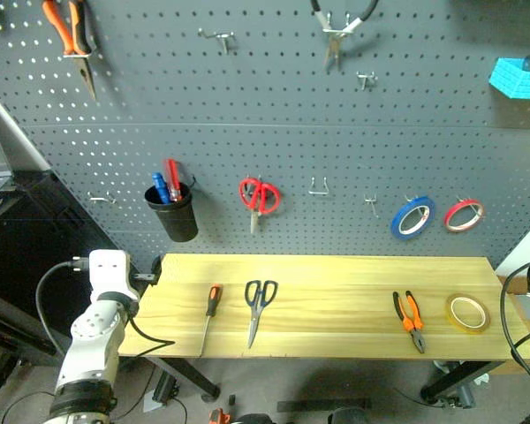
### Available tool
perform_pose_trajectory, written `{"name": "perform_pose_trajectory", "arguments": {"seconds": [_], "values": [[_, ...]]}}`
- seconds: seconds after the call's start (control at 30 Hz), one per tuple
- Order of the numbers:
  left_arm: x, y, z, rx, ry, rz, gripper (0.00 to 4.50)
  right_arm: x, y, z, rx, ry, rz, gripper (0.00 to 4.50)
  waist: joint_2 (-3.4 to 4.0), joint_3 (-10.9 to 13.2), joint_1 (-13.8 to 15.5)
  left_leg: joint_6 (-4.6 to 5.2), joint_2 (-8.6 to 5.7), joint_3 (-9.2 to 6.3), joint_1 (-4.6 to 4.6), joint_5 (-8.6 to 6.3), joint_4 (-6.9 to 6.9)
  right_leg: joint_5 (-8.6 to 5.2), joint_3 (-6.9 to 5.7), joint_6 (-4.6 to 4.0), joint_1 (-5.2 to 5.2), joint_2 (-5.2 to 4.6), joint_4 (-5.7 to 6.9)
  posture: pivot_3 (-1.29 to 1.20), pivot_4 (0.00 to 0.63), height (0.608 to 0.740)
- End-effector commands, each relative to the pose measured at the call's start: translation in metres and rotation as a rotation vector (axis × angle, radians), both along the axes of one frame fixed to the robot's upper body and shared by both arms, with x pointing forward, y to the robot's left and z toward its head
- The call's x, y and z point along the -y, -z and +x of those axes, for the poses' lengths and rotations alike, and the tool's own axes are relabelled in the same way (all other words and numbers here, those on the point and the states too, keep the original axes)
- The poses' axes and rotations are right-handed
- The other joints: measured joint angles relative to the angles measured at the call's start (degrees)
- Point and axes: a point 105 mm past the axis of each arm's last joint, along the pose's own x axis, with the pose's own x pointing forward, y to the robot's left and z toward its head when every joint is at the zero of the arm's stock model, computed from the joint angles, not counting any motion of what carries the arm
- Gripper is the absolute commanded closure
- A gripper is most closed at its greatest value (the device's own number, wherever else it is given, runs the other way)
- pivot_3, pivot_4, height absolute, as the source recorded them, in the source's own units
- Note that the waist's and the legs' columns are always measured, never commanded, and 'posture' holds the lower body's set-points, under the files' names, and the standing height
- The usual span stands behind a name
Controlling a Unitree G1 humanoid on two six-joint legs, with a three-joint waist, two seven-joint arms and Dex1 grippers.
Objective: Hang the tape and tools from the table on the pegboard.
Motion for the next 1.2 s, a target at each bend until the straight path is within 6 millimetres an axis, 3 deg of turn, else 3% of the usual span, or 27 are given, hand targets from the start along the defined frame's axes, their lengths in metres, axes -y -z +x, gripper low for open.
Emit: {"name": "perform_pose_trajectory", "arguments": {"seconds": [0.03, 0.4, 0.53, 0.63, 0.8, 0.93, 1.0, 1.1, 1.2], "values": [[-0.010, -0.022, 0.002, 0.083, -0.032, 0.053, 0.02, 0.000, -0.023, 0.007, 0.070, -0.021, -0.035, 0.00, 0.00, 0.0, 0.0, 0.00, 0.00, 0.00, 0.00, 0.00, 0.00, 0.00, 0.00, 0.00, 0.00, 0.00, 0.00, -0.18, 0.000, 0.740], [-0.013, -0.020, -0.003, 0.068, -0.068, 0.073, 0.02, -0.014, -0.013, 0.014, 0.042, -0.099, 0.004, 0.00, 0.01, 0.0, 0.0, 0.03, 0.00, 0.01, 0.00, -0.02, 0.00, 0.00, 0.01, 0.00, -0.01, 0.00, 0.00, -0.18, 0.000, 0.740], [0.019, -0.030, 0.002, 0.112, 0.085, 0.014, 0.02, -0.036, -0.006, 0.021, 0.042, -0.202, 0.083, 0.00, 0.01, 0.0, -0.1, 0.03, 0.02, 0.03, -0.01, -0.02, 0.01, 0.00, 0.02, 0.00, 0.02, 0.00, 0.00, -0.18, 0.000, 0.740], [0.042, -0.026, 0.005, 0.046, 0.140, -0.056, 0.02, -0.055, 0.001, 0.022, 0.016, -0.266, 0.134, 0.00, 0.02, 0.0, 0.0, 0.04, 0.01, 0.02, -0.01, -0.03, 0.07, 0.00, 0.02, 0.00, 0.00, 0.00, 0.02, -0.21, 0.002, 0.740], [0.088, -0.030, 0.005, -0.016, 0.284, -0.050, 0.02, -0.088, 0.005, 0.017, -0.051, -0.367, 0.160, 0.00, 0.15, 0.2, 0.0, 0.09, 0.01, 0.01, -0.05, -0.08, 0.08, 0.00, 0.00, 0.01, -0.03, -0.01, 0.02, -0.24, 0.047, 0.740], [0.138, -0.031, 0.002, -0.052, 0.455, -0.057, 0.02, -0.105, 0.012, 0.013, -0.104, -0.396, 0.175, 0.00, 0.43, 1.2, 0.0, 0.15, 0.02, 0.04, -0.05, -0.11, 0.08, -0.02, 0.04, 0.03, -0.01, -0.01, -0.01, -0.26, 0.085, 0.740], [0.153, -0.034, 0.000, -0.063, 0.516, -0.085, 0.02, -0.110, 0.015, 0.012, -0.122, -0.395, 0.188, 0.00, 0.37, 1.8, -0.1, 0.18, 0.02, 0.17, -0.03, -0.13, 0.09, -0.02, 0.11, 0.04, 0.01, -0.02, -0.01, -0.28, 0.118, 0.740], [0.200, -0.043, -0.004, -0.108, 0.777, -0.134, 0.02, -0.121, 0.028, 0.018, -0.182, -0.410, 0.252, 0.00, 0.44, 3.6, -0.3, 0.21, 0.19, 0.35, -0.05, -0.15, 0.06, -0.03, 0.11, 0.02, 0.06, 0.02, 0.04, -0.30, 0.161, 0.740], [0.224, -0.050, -0.006, -0.131, 0.921, -0.050, 0.02, -0.125, 0.036, 0.022, -0.255, -0.414, 0.304, 0.00, 0.58, 5.5, -0.6, 0.24, 0.24, 0.59, -0.10, -0.11, 0.12, -0.02, 0.20, 0.01, 0.04, 0.03, 0.13, -0.31, 0.189, 0.740]]}}
